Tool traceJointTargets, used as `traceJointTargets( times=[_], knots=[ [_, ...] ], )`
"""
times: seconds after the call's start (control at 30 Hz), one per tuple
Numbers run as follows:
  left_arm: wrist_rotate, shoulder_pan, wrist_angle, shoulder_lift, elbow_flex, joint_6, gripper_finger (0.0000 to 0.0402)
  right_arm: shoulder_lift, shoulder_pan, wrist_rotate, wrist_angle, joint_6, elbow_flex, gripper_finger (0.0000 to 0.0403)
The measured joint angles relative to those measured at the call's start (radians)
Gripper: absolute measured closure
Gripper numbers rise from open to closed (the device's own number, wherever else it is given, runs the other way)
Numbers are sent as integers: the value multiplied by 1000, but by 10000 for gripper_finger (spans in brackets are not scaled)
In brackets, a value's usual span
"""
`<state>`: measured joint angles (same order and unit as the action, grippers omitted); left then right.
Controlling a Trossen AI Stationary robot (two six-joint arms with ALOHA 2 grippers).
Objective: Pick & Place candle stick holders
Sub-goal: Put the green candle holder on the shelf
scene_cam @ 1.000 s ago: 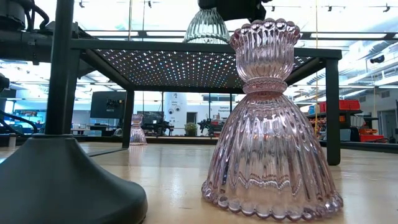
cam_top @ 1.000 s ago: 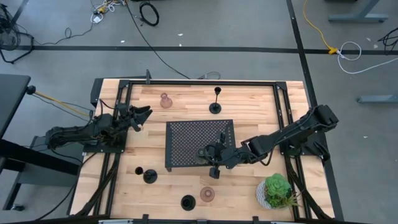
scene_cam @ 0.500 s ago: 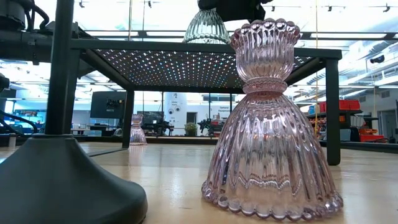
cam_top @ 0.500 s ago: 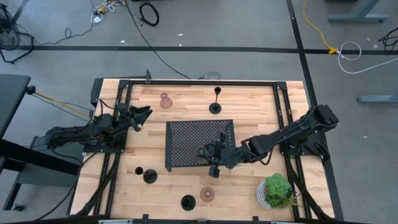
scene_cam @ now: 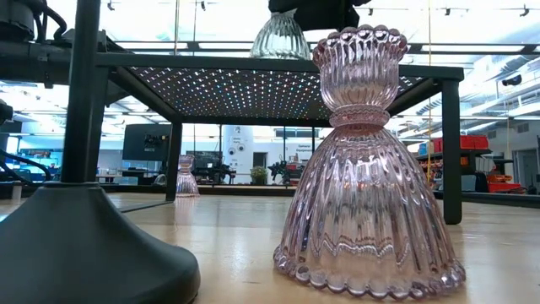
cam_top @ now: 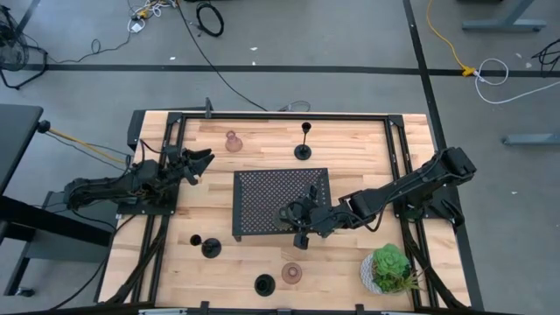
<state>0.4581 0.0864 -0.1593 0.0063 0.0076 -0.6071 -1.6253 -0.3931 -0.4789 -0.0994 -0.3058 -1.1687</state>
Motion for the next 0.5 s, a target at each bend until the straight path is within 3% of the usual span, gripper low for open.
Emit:
traceJointTargets(
  times=[0.5],
  knots=[
    [0,0,0,0,0,0,168,0,0,-4,-6,11,0,237]
  ],
)
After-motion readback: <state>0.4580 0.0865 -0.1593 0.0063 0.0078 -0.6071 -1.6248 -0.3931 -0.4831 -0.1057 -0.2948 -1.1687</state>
